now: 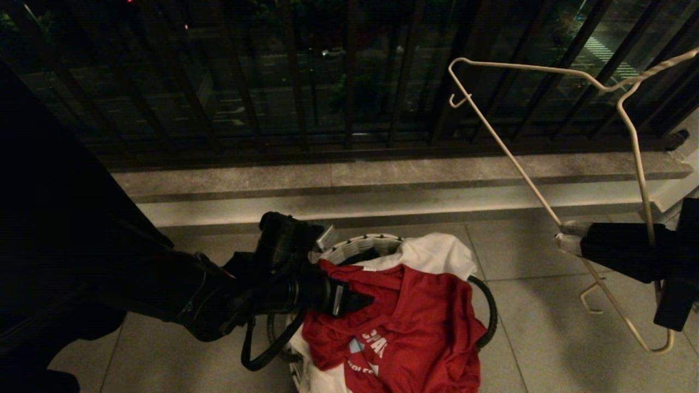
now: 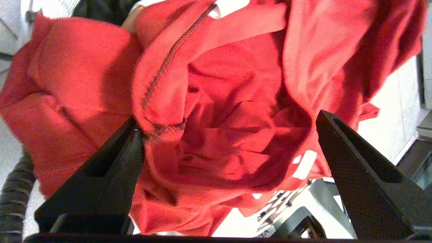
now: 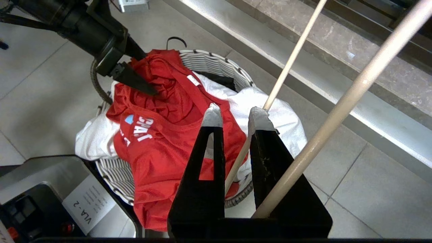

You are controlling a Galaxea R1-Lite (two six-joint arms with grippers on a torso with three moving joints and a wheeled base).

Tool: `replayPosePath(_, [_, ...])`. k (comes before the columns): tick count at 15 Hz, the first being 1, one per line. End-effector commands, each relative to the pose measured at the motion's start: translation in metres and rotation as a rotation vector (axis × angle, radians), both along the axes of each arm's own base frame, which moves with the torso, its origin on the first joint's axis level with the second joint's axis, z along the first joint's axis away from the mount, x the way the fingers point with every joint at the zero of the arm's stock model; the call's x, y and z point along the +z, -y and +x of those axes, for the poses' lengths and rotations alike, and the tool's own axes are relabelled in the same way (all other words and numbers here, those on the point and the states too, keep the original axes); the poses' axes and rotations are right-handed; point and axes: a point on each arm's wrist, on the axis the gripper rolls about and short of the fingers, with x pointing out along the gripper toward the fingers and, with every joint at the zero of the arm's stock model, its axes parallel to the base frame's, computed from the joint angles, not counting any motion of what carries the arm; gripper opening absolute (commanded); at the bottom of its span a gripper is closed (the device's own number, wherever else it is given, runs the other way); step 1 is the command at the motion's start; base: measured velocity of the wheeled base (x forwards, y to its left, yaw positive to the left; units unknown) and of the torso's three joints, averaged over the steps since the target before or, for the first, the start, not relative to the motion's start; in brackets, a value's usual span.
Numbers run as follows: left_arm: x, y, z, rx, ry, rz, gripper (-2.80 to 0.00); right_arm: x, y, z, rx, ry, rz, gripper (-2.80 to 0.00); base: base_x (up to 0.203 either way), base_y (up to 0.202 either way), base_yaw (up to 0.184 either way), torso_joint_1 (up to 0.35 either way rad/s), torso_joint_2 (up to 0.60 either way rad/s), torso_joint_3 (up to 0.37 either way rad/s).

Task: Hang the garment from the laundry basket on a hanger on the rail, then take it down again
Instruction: Pick up clothes from the basket

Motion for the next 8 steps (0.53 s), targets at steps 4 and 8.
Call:
replayPosePath(4, [-0.0052,-0.0069,0.0065,0.022,-0.008,0.008,0.0,-0.001,-0.0006,0.0019,0.003,-0.005,-0.003,-2.8,0.0,0.0,0.0,0.0,0.0,0.0])
replayPosePath(8, [-0.0053,-0.0074,0.0075,0.024,-0.006,0.008,0.0,-0.0012,-0.0006,0.0023,0.004,-0.006,-0.004,-2.8,0.0,0.0,0.0,0.0,0.0,0.0])
